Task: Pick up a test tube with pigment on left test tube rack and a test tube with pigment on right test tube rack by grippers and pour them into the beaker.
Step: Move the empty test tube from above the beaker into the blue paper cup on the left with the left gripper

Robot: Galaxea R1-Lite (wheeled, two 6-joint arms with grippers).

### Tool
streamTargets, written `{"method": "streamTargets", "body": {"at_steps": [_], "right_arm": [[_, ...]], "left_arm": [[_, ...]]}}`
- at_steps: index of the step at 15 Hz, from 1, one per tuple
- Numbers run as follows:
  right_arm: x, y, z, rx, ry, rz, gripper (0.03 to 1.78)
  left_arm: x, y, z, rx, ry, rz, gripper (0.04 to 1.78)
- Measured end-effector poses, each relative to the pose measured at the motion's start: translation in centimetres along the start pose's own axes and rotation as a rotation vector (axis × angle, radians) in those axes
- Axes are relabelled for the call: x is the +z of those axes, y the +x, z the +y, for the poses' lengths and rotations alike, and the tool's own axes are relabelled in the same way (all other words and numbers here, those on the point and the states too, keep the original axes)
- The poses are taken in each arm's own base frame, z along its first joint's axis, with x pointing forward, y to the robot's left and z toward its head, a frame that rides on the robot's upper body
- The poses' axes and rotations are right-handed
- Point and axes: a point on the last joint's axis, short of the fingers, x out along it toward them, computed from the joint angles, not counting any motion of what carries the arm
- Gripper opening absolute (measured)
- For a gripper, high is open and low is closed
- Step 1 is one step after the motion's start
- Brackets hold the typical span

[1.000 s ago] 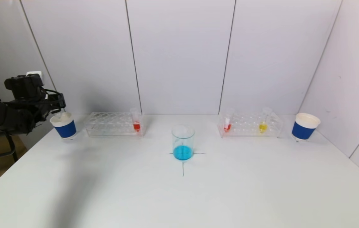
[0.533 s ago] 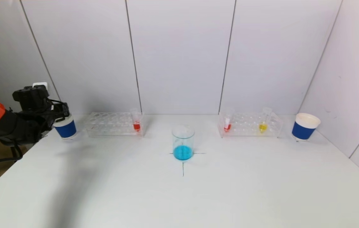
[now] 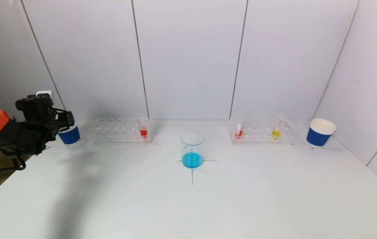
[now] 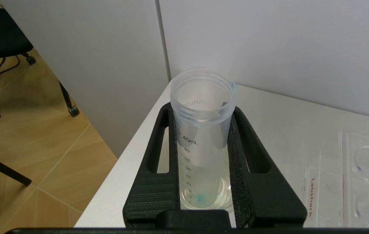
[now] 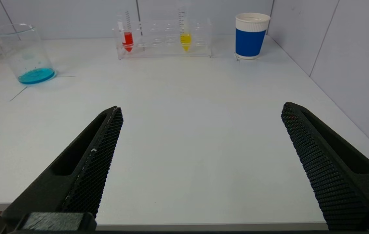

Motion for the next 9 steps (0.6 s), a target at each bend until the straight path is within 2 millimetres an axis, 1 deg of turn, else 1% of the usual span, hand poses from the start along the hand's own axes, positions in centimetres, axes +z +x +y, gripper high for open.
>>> {"method": "streamTargets", "body": {"at_steps": [4, 6, 7, 9], "right_arm": [[0.0, 0.0, 0.0, 0.0, 0.0, 0.0, 1.77], [0.0, 0.0, 0.0, 0.0, 0.0, 0.0, 1.77], [0.0, 0.0, 0.0, 0.0, 0.0, 0.0, 1.77], [0.0, 0.0, 0.0, 0.0, 0.0, 0.0, 1.77]], "left_arm": [[-0.03, -0.02, 0.02, -0.001, -0.001, 0.0, 0.45], [-0.06, -0.08, 0.01, -0.001, -0.001, -0.001, 0.48], [-0.07, -0.11, 0.01, -0.001, 0.0, -0.004, 0.53], [-0.14, -0.18, 0.02, -0.001, 0.002, -0.001, 0.71]]}}
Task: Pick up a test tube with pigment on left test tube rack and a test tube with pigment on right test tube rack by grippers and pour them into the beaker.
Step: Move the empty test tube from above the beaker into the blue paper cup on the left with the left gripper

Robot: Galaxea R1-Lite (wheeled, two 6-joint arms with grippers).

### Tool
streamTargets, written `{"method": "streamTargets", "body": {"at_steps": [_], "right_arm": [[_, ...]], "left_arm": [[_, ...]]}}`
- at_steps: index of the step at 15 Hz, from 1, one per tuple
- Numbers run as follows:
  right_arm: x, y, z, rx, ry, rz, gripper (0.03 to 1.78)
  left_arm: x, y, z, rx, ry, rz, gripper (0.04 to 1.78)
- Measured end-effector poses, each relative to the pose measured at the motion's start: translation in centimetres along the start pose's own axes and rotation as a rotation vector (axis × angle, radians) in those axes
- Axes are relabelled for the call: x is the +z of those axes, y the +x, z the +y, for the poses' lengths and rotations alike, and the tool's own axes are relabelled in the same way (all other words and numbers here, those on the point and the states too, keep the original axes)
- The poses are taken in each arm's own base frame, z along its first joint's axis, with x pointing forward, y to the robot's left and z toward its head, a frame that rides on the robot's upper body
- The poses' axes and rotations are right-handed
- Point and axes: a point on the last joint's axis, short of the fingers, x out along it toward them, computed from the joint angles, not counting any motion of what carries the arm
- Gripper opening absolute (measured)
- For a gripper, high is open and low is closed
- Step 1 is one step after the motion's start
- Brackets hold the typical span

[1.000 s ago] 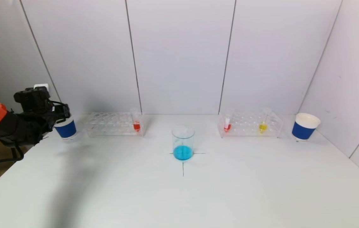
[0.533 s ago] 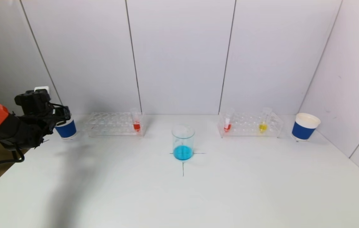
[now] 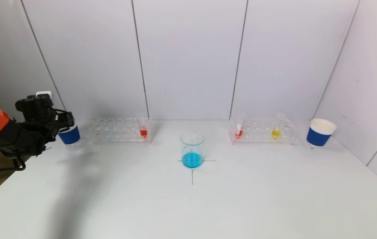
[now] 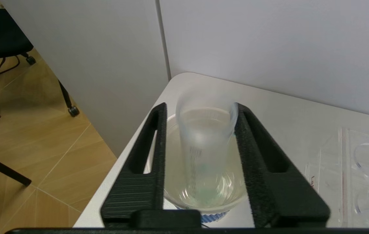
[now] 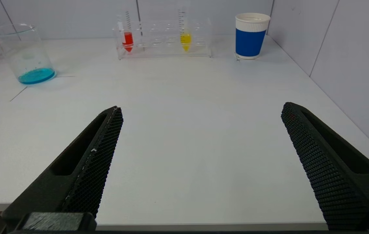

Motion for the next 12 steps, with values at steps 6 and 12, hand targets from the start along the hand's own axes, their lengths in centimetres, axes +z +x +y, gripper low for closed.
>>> {"method": "streamTargets", "body": {"at_steps": [6, 12], "right_arm": [[0.0, 0.0, 0.0, 0.0, 0.0, 0.0, 1.77], [0.0, 0.0, 0.0, 0.0, 0.0, 0.0, 1.77]], "left_arm": [[0.2, -0.1, 0.0, 0.0, -0.002, -0.011, 1.58], [2.8, -1.5, -0.1, -0.028, -0.005, -0.063, 1.77]]}}
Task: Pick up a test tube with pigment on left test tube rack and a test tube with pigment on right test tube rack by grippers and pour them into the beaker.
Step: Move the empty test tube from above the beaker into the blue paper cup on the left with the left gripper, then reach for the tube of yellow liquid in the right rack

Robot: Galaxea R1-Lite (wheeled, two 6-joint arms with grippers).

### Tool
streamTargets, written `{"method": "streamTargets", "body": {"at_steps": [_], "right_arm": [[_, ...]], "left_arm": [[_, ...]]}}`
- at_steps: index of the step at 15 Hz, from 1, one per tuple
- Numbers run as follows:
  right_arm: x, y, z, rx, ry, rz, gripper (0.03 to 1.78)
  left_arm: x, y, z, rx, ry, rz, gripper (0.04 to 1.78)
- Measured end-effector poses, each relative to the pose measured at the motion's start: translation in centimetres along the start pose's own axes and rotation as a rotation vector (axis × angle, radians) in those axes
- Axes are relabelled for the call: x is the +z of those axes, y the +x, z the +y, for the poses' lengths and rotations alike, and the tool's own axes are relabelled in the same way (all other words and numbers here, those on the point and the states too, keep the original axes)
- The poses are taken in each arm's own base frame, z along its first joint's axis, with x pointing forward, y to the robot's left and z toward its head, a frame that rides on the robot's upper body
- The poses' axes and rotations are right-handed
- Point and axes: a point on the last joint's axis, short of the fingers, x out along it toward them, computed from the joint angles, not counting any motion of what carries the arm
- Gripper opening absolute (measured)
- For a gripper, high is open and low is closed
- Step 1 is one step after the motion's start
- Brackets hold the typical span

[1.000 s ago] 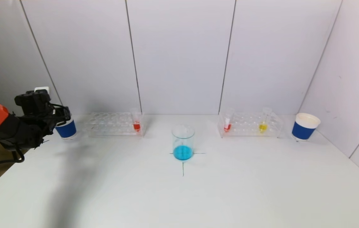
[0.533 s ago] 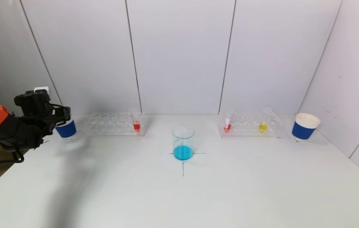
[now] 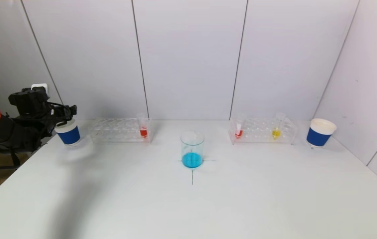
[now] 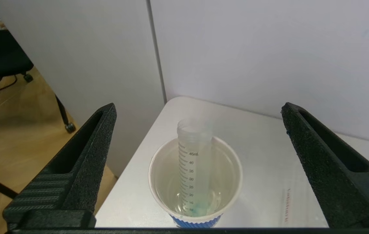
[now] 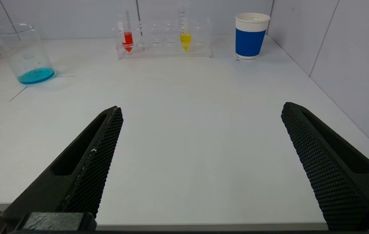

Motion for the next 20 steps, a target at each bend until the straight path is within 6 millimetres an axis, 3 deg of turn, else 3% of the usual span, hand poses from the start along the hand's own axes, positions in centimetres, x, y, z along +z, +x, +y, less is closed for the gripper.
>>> {"method": "streamTargets", "body": {"at_steps": [2, 5, 10, 12, 15, 20], "right_arm": [[0.0, 0.0, 0.0, 0.0, 0.0, 0.0, 1.77], [0.0, 0.0, 0.0, 0.0, -0.001, 0.0, 1.77], [0.0, 0.0, 0.0, 0.0, -0.001, 0.0, 1.77], [0.0, 0.0, 0.0, 0.0, 0.0, 0.0, 1.77], [0.0, 0.0, 0.0, 0.0, 0.0, 0.0, 1.77], [0.0, 0.0, 0.0, 0.0, 0.0, 0.0, 1.77]], "left_arm": [[2.0, -1.4, -0.8, -0.041, -0.003, -0.037, 1.76], [5.2, -5.1, -3.2, -0.139, -0.002, -0.099, 1.76], [9.4, -14.3, -6.3, -0.323, 0.007, -0.162, 1.76], [9.5, -18.4, -5.9, -0.358, 0.044, -0.163, 1.76], [8.0, -24.0, -4.0, -0.344, 0.116, -0.158, 1.76], [6.5, -31.3, -0.2, -0.104, 0.162, -0.212, 1.76]]}}
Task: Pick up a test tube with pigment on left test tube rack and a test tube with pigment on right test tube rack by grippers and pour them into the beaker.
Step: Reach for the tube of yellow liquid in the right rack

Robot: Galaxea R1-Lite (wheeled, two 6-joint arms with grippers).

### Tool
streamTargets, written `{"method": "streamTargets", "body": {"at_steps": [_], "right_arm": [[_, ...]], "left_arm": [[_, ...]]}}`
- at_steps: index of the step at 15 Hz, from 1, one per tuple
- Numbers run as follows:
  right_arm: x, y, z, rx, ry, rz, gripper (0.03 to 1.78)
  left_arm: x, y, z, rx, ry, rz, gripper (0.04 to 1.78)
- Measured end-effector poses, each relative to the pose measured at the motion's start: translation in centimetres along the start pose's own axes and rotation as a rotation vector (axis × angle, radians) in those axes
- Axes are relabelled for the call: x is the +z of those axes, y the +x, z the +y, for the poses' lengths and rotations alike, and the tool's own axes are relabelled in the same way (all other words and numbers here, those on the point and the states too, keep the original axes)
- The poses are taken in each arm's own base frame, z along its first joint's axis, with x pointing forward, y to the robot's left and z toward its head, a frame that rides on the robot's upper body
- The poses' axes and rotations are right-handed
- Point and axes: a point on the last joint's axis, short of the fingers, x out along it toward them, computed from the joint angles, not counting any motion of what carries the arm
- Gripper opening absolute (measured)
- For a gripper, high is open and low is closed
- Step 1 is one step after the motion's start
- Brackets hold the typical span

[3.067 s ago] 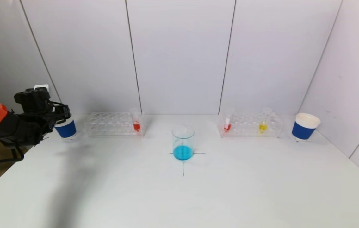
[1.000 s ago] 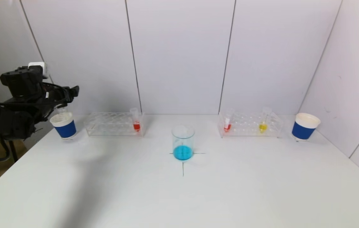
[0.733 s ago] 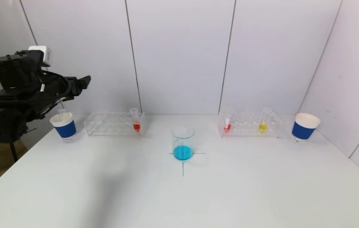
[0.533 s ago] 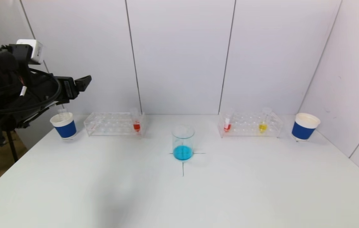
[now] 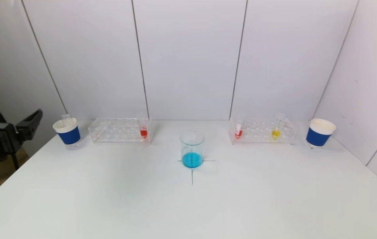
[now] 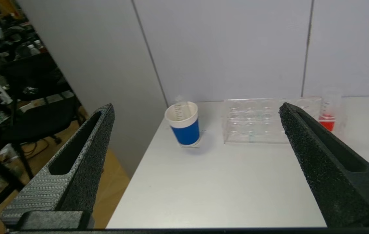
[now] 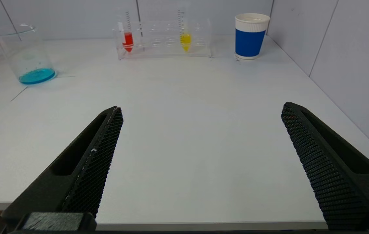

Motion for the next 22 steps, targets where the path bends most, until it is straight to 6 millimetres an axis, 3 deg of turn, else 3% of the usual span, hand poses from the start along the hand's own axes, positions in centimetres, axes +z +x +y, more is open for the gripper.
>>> {"method": "streamTargets", "body": {"at_steps": [7, 11, 16, 22], "right_arm": [[0.0, 0.0, 0.0, 0.0, 0.0, 0.0, 1.77], [0.0, 0.0, 0.0, 0.0, -0.001, 0.0, 1.77], [0.0, 0.0, 0.0, 0.0, 0.0, 0.0, 1.77], [0.0, 0.0, 0.0, 0.0, -0.001, 0.0, 1.77]], "left_arm": [[-2.5, -8.5, 2.9, 0.268, 0.045, 0.037, 1.76], [-5.6, -12.0, 3.4, 0.323, 0.062, 0.043, 1.76], [-8.1, -14.0, 2.7, 0.09, -0.067, -0.004, 1.76], [-9.9, -15.0, 2.0, -0.133, -0.158, 0.079, 1.76]]}}
